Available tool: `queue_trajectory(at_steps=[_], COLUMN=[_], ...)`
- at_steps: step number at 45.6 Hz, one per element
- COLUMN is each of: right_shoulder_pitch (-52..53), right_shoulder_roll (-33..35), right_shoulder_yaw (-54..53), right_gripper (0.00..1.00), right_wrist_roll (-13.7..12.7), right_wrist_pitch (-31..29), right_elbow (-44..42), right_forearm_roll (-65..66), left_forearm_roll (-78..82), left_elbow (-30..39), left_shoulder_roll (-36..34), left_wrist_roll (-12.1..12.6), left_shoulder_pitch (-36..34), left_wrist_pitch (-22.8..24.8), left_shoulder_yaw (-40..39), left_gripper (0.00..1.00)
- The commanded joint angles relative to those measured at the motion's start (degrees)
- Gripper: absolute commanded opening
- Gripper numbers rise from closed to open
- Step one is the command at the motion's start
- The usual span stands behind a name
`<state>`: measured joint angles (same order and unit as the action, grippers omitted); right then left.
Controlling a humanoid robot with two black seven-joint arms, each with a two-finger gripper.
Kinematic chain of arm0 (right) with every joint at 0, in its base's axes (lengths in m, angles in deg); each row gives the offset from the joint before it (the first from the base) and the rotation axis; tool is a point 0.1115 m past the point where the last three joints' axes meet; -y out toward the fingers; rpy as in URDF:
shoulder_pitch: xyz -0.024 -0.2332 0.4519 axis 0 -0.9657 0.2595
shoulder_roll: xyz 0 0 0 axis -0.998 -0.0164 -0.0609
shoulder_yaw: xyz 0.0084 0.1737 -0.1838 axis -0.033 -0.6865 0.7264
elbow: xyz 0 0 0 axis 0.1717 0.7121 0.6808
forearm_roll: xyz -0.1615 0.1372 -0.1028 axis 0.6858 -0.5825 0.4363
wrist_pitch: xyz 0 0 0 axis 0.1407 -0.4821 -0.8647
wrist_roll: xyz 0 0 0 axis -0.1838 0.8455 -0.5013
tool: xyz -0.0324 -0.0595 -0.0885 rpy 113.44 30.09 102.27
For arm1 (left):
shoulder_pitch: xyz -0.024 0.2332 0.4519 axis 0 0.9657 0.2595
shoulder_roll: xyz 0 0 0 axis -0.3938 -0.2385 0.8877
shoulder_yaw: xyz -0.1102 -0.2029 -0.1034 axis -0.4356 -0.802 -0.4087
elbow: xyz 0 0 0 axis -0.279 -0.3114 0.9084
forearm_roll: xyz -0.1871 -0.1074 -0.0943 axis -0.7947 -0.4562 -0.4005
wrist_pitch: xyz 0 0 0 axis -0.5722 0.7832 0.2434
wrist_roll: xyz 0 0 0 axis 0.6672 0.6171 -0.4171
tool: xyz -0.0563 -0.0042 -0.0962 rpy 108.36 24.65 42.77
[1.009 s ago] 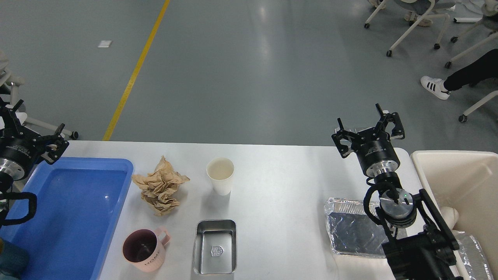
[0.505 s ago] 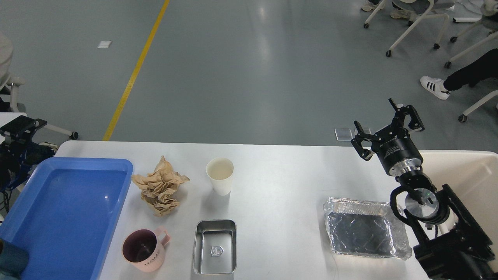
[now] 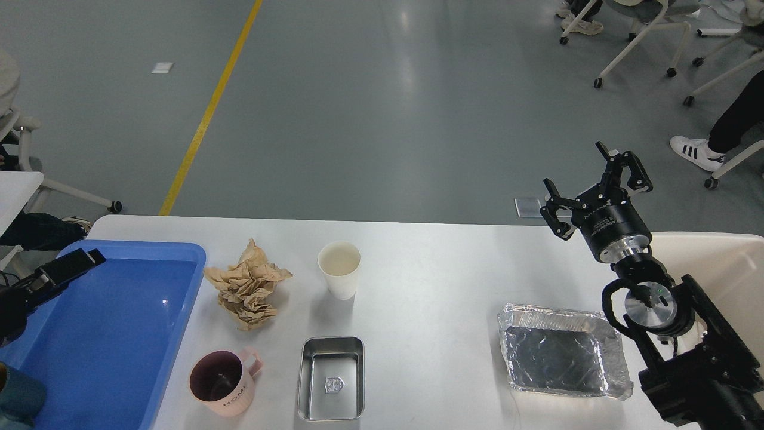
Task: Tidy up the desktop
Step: 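Reach the left gripper down to the pink mug's handle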
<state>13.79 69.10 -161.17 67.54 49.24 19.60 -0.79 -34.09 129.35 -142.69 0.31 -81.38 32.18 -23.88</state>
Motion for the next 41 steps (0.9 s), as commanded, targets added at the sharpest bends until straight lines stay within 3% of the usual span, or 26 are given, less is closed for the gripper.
queue_trajectory(at_steps=[1, 21, 27, 35, 41], right_shoulder_pitch=[0.1, 0.0, 0.1, 0.1, 0.0], right_shoulder_roll=[-0.1, -0.6, -0.7, -0.8, -0.7], right_shoulder_yaw=[0.0, -0.1, -0.1, -0.1, -0.1], right_gripper=[1.00, 1.00, 1.00, 1.00, 1.00], right_wrist_roll=[-0.1, 0.0, 0.1, 0.0, 0.0], right_wrist_pitch=[0.0, 0.7, 0.7, 0.7, 0.8], right_elbow=[-0.1, -0.4, -0.5, -0.4, -0.5], right_forearm_roll=[0.0, -0.1, -0.2, -0.4, -0.4], left_forearm_roll=[0.1, 0.1, 1.3, 18.3, 20.4], left_elbow=[0.3, 0.3, 0.2, -0.1, -0.5], left_shoulder_roll=[-2.9, -2.7, 0.8, 7.6, 12.5], left_wrist_roll=[-0.2, -0.5, -0.4, -0.4, -0.5], left_shoulder_pitch=[0.3, 0.3, 0.5, 1.2, 1.7], left_wrist_pitch=[-0.1, -0.1, 0.0, 0.1, 0.1], left_shoulder_yaw=[1.3, 1.9, 2.5, 4.0, 5.1], left_gripper=[0.97, 0.97, 0.97, 0.97, 0.97])
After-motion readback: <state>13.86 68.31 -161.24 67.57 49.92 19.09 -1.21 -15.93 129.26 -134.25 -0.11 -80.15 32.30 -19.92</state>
